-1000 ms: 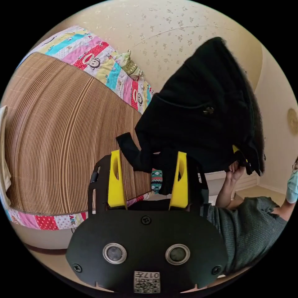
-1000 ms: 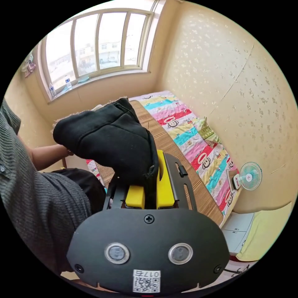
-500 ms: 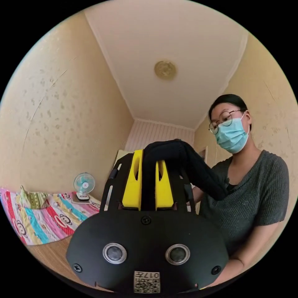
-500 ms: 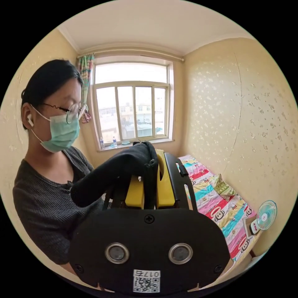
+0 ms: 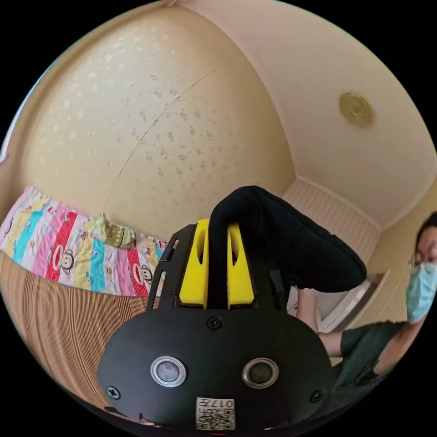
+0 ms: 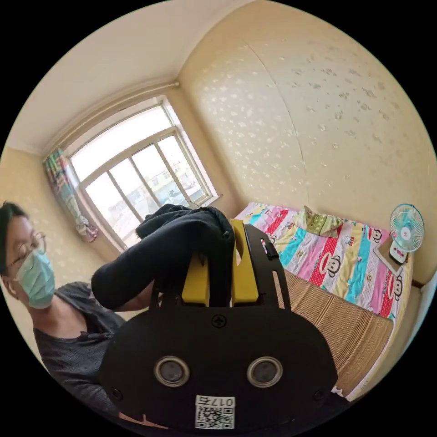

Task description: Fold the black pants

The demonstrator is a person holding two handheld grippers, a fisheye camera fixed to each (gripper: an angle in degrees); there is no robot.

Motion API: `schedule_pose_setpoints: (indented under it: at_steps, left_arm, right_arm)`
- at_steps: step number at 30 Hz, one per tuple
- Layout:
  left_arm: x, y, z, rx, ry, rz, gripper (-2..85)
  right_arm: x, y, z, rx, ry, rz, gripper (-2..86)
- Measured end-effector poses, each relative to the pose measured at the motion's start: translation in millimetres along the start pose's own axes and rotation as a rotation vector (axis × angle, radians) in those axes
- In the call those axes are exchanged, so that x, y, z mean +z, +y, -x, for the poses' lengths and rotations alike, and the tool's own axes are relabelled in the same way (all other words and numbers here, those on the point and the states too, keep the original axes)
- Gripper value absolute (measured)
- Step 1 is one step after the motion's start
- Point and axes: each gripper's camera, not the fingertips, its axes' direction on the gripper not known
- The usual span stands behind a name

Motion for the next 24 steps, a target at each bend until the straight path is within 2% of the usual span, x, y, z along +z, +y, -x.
schedule_pose_setpoints:
  at_steps: [2, 4, 7, 9, 11, 12, 14, 16, 19, 24]
  left_arm:
    - [70.8, -34.9, 96.8, -0.187, -0.142, 0.093, 8.6]
    - [96.5, -36.2, 167.5, -0.284, -0.216, 0.203, 11.4]
    - [104.5, -3.1, 254.0, -0.278, -0.364, 0.367, 11.4]
    - [110.4, 39.3, 298.9, -0.233, -0.416, 0.514, 11.0]
    - [123.3, 131.3, 356.6, -0.261, -0.469, 0.789, 10.8]
    - [126.8, 159.1, 369.7, -0.273, -0.48, 0.87, 10.8]
    - [133.0, 264.2, 414.0, -0.33, -0.533, 1.168, 11.4]
    - [125.4, 316.7, 436.5, -0.372, -0.564, 1.275, 12.0]
    - [99.5, 356.2, 469.5, -0.546, -0.606, 1.256, 12.1]
    - [76.3, 355.6, 498.3, -0.694, -0.605, 1.08, 9.1]
  right_arm:
    - [60.6, -39.9, -84.6, 0.155, 0.132, 0.043, 12.3]
    - [124.8, -34.0, -183.7, 0.445, 0.177, 0.147, 13.3]
    - [163.1, 14.5, -249.1, 0.45, 0.057, 0.162, 10.4]
    - [189.0, 55.6, -282.6, 0.436, 0.031, 0.255, 8.0]
    - [219.0, 108.6, -318.8, 0.491, 0.012, 0.402, 7.9]
    - [237.6, 149.9, -341.9, 0.555, 0.0, 0.502, 8.9]
    - [260.4, 217.8, -371.4, 0.682, -0.019, 0.633, 10.6]
    - [282.0, 299.6, -391.9, 0.808, -0.093, 0.791, 11.5]
    - [295.0, 372.4, -397.6, 0.903, -0.126, 0.954, 12.4]
    - [298.5, 411.7, -398.6, 0.97, -0.213, 1.005, 12.1]
